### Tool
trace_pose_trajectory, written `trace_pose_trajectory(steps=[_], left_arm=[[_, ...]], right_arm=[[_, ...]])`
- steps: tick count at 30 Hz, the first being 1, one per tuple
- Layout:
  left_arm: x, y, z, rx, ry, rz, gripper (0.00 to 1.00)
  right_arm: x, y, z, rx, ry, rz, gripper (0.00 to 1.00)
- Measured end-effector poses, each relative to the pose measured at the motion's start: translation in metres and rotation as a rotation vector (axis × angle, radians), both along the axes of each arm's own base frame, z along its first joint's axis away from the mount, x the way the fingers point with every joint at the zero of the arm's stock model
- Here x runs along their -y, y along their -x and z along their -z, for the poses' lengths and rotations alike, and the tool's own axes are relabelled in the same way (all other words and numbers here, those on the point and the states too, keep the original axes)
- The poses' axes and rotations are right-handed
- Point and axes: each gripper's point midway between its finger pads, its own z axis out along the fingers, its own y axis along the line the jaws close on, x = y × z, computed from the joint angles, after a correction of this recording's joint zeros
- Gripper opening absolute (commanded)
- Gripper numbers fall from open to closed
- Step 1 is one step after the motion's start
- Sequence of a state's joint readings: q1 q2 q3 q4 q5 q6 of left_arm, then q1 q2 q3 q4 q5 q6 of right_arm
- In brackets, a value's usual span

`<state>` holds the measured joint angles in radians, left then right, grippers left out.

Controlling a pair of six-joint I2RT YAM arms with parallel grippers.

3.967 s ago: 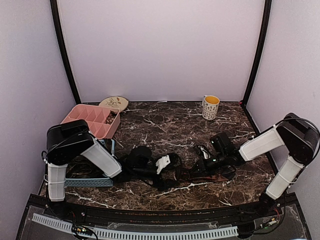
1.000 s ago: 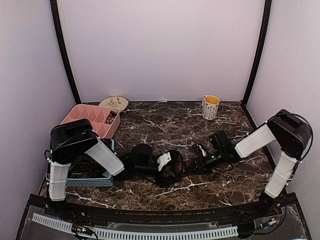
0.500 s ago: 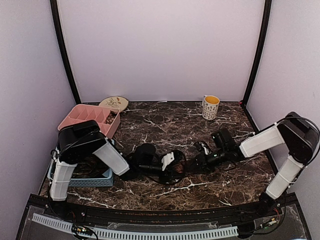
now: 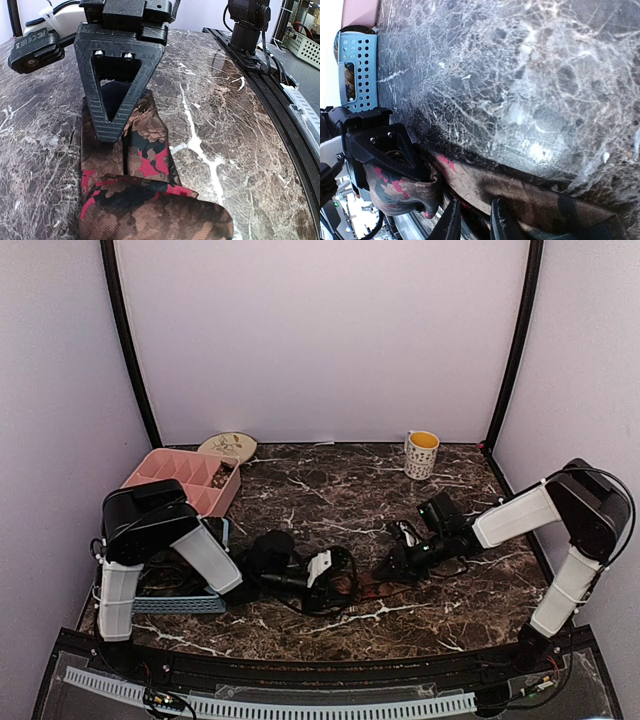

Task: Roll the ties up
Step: Roll the tie at the center of the board.

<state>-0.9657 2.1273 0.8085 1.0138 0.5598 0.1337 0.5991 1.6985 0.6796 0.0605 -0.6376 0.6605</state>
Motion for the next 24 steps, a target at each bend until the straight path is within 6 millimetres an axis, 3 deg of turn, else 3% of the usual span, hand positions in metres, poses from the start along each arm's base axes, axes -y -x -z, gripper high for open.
trace_pose_trajectory(steps=[10, 18, 24], left_arm=[[-0.015, -0.017, -0.001, -0.002, -0.052, -0.146, 0.26], [-0.016, -0.019, 0.002, 0.019, -0.075, -0.159, 0.27], [-0.016, -0.019, 0.003, 0.025, -0.085, -0.156, 0.27]], right_arm=[[0.002, 0.005, 0.005, 0.027, -0.019, -0.002, 0.18], [0.007, 0.004, -0.004, 0.036, 0.002, 0.02, 0.32], [0.0, 0.006, -0.028, 0.061, 0.007, 0.015, 0.21]])
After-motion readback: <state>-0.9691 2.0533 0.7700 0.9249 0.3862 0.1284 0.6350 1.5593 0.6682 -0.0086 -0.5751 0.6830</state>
